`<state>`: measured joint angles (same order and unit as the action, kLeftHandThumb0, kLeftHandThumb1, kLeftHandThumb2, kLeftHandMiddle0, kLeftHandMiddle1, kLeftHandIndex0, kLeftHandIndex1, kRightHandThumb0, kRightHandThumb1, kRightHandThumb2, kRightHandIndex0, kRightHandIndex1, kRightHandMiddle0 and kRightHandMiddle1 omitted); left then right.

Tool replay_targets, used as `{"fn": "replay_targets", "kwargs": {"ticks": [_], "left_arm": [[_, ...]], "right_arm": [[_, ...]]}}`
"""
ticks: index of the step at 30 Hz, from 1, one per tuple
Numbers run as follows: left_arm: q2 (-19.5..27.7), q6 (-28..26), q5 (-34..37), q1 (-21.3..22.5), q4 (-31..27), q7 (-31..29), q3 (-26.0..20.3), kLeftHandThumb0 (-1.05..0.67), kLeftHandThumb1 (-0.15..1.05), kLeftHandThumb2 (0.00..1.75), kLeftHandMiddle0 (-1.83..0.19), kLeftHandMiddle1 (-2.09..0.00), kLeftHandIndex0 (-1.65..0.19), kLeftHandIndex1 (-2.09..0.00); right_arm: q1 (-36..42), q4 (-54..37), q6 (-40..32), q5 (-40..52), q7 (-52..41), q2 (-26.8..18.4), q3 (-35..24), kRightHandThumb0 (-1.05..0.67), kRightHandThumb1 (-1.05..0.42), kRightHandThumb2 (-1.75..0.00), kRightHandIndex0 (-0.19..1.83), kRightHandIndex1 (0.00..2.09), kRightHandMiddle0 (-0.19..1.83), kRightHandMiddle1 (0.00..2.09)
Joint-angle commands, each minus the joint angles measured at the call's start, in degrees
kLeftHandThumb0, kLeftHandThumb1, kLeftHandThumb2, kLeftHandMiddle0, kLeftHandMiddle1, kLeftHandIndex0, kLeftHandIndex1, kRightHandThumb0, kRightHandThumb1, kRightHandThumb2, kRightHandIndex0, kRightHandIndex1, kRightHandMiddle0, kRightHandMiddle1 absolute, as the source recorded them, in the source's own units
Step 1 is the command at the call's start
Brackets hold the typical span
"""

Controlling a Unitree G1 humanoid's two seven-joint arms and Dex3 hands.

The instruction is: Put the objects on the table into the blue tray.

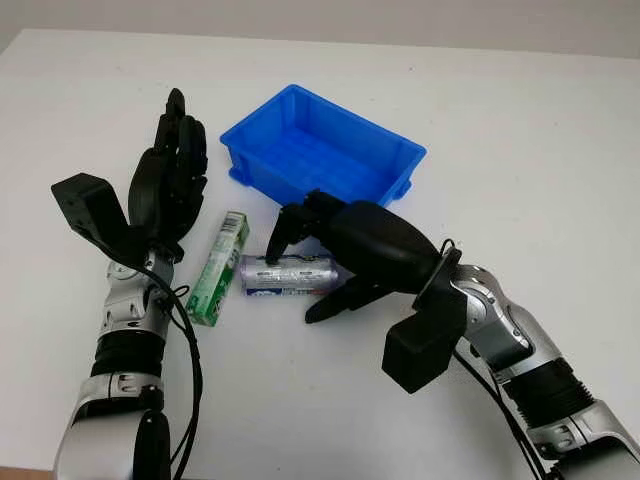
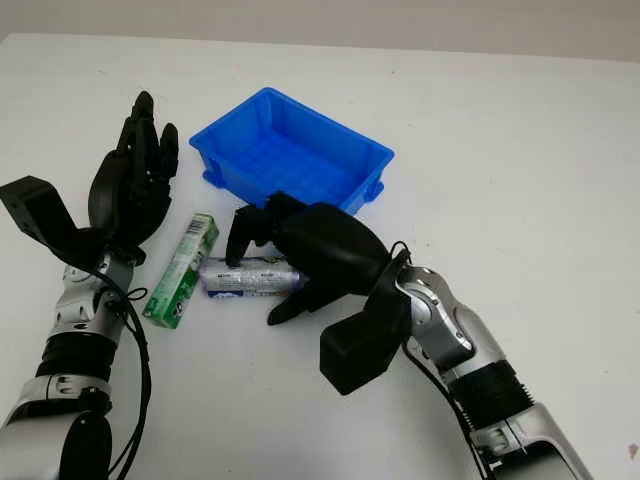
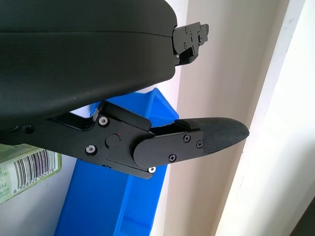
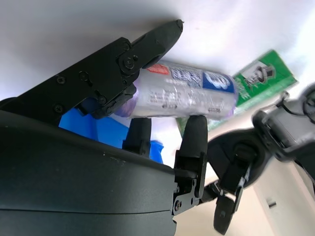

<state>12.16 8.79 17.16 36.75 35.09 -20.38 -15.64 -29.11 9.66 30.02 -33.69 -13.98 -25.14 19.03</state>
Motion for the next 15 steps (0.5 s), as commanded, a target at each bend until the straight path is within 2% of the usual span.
{"fn": "replay_targets", "kwargs": {"ticks": [1,6,10,12,13,15], "left_arm": [[0.5,0.5,0.0,-0.4,-0.7,-0.2,0.0,-0.77,1.05,0.56,0.19,0.00,0.19,0.00],[0.1,0.4,0.2,-0.3,-0.9,0.2,-0.1,-0.77,1.05,0.55,0.19,0.00,0.19,0.00],[0.0,0.7,0.1,-0.2,-0.6,0.4,0.0,-0.77,1.05,0.55,0.19,0.00,0.19,0.00],[0.0,0.6,0.0,-0.2,-0.6,0.5,0.0,-0.77,1.05,0.55,0.19,0.00,0.19,0.00],[0.0,0.6,0.0,-0.2,-0.5,0.5,0.1,-0.77,1.05,0.55,0.19,0.00,0.19,0.00],[0.1,0.6,-0.1,-0.1,-0.4,0.4,0.1,-0.77,1.05,0.55,0.19,0.00,0.19,0.00]], "right_arm": [[0.0,-2.3,0.0,-3.6,-1.0,-2.6,1.0,-0.44,-0.74,-0.06,0.40,1.39,0.33,1.23],[-0.6,-6.8,1.0,-11.2,-0.7,-5.7,1.9,-0.54,-0.80,-0.06,0.76,1.26,0.54,0.96],[-0.5,-10.4,0.2,-14.1,-2.8,-7.0,2.1,-0.59,-0.84,-0.05,1.01,1.01,0.73,0.77],[0.1,-10.9,0.0,-12.8,-3.2,-6.7,1.7,-0.58,-0.81,-0.05,1.19,0.89,0.92,0.64],[0.3,-10.6,-0.1,-11.3,-3.6,-6.3,1.5,-0.53,-0.79,-0.05,1.25,0.88,0.95,0.62],[0.4,-10.0,-0.2,-9.0,-4.3,-5.9,1.3,-0.41,-0.78,-0.05,1.29,1.02,0.97,0.67]]}}
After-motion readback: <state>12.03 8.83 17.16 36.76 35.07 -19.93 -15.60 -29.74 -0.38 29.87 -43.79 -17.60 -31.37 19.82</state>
